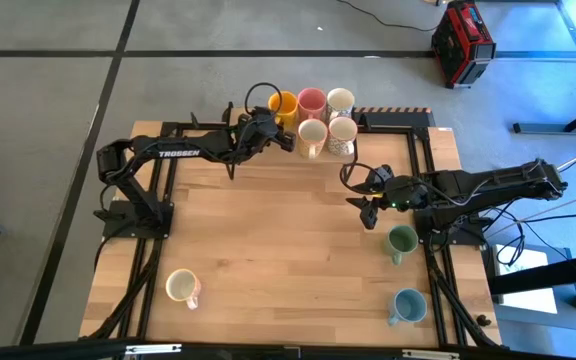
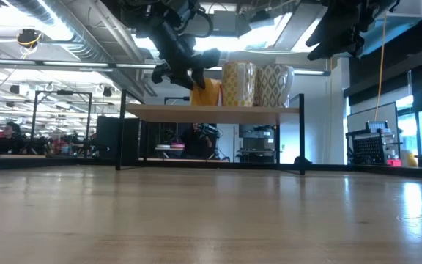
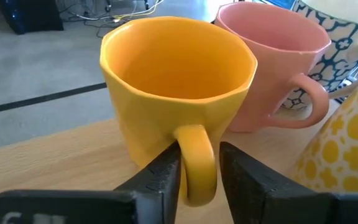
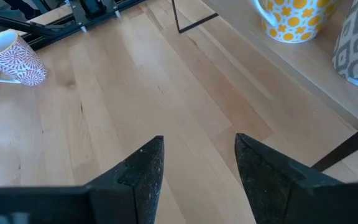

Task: Place coffee mugs
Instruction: Put the yellow mug on the shelf, then put the green mug on the shelf

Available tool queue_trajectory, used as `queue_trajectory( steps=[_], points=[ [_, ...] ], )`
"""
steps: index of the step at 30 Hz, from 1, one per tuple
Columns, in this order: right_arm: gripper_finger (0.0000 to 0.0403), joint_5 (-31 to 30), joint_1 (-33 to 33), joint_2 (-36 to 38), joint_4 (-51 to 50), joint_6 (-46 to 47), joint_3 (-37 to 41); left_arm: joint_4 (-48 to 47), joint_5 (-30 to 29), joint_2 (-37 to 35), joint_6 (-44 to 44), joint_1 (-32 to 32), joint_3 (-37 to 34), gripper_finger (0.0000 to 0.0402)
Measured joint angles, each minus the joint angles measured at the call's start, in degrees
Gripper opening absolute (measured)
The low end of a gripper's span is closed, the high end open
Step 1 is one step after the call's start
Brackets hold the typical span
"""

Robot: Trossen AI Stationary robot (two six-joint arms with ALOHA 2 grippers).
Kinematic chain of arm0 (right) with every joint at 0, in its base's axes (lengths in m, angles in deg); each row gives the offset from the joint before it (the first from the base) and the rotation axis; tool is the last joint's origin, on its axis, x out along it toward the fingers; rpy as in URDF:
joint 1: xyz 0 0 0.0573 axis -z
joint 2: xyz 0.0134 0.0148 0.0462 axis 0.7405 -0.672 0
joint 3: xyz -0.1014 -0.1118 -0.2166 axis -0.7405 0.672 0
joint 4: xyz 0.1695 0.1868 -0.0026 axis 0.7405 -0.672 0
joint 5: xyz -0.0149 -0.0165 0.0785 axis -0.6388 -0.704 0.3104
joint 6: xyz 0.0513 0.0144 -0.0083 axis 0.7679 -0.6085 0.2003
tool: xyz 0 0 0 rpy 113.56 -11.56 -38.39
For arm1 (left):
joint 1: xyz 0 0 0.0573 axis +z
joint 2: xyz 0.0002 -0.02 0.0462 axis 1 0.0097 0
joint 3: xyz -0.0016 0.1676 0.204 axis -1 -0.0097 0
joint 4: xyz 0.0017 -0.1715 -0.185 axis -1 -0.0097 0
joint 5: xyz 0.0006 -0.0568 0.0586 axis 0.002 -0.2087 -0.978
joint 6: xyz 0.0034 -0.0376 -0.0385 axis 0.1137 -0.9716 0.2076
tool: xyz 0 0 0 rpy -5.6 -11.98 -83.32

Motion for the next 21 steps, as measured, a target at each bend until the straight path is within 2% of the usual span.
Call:
queue_trajectory(
  steps=[6, 11, 21],
  points=[
    [0.0186, 0.9, 0.0, 0.0, 0.0, 0.3, 0.0, -1.5, 0.1, -0.8, 2.1, -0.8, 0.1, 0.0119],
    [0.0186, 1.5, 0.0, 0.0, 0.1, 0.4, 0.0, -3.3, 1.7, -1.5, 2.6, -1.8, 0.1, 0.0118],
    [0.0186, 1.5, 0.0, 0.0, 0.1, 0.4, 0.0, -3.5, 1.3, -4.3, 5.6, -2.8, 0.0, 0.0118]
  ],
)
